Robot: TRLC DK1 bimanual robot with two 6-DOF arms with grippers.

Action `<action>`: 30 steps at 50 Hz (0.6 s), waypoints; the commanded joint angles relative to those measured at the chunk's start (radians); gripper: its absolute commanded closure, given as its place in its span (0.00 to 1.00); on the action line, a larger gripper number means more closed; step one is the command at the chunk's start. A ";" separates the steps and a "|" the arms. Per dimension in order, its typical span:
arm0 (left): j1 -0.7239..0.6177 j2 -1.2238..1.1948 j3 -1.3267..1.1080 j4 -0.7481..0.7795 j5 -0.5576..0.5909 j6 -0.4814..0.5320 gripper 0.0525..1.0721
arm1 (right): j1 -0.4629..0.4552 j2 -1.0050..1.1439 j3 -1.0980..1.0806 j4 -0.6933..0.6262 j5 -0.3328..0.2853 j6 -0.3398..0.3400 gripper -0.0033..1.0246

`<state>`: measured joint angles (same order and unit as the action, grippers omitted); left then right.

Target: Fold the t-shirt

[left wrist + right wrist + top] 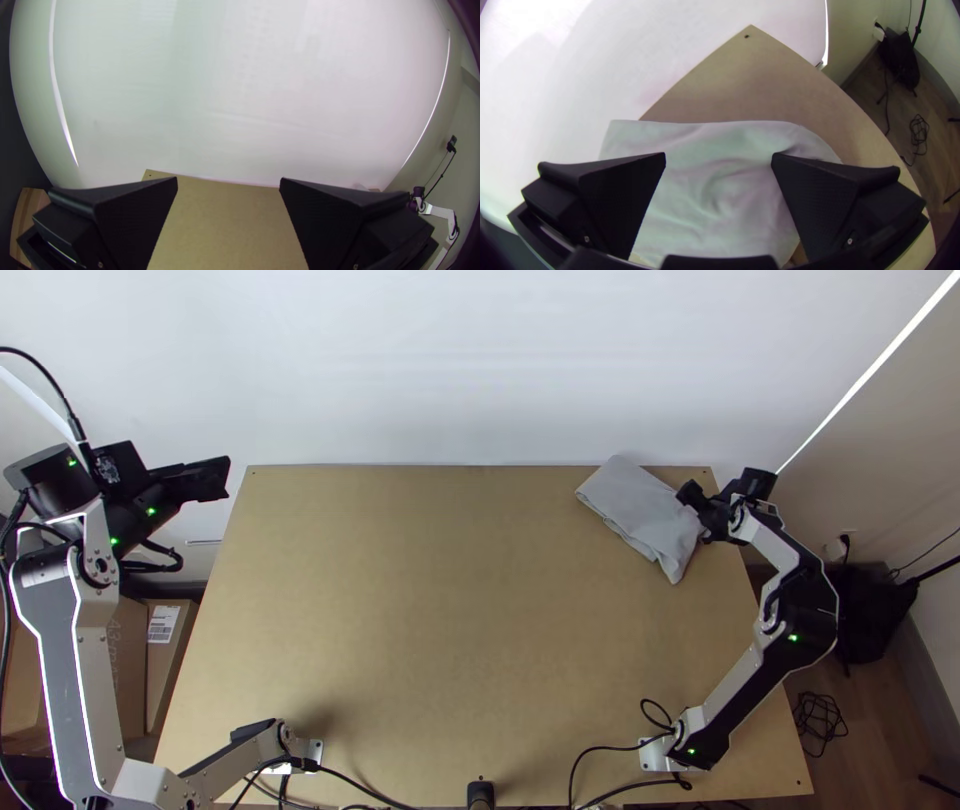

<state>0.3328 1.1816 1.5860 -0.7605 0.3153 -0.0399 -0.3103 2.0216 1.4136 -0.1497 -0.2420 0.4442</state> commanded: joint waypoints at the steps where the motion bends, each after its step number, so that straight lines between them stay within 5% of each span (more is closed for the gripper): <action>1: 0.009 -0.037 -0.035 -0.003 0.018 0.017 0.04 | -0.006 0.042 0.008 -0.005 0.036 -0.004 0.05; 21: 0.009 -0.129 -0.141 0.016 0.062 0.009 0.04 | -0.055 -0.633 -0.177 -0.076 0.075 -0.194 0.05; 30: 0.009 -0.232 -0.279 0.113 0.062 -0.003 0.04 | -0.085 -0.926 -0.212 -0.136 0.075 -0.217 0.05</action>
<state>0.3363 1.0145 1.3800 -0.6949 0.3603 -0.0406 -0.3767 1.2255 1.2564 -0.2543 -0.1719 0.2543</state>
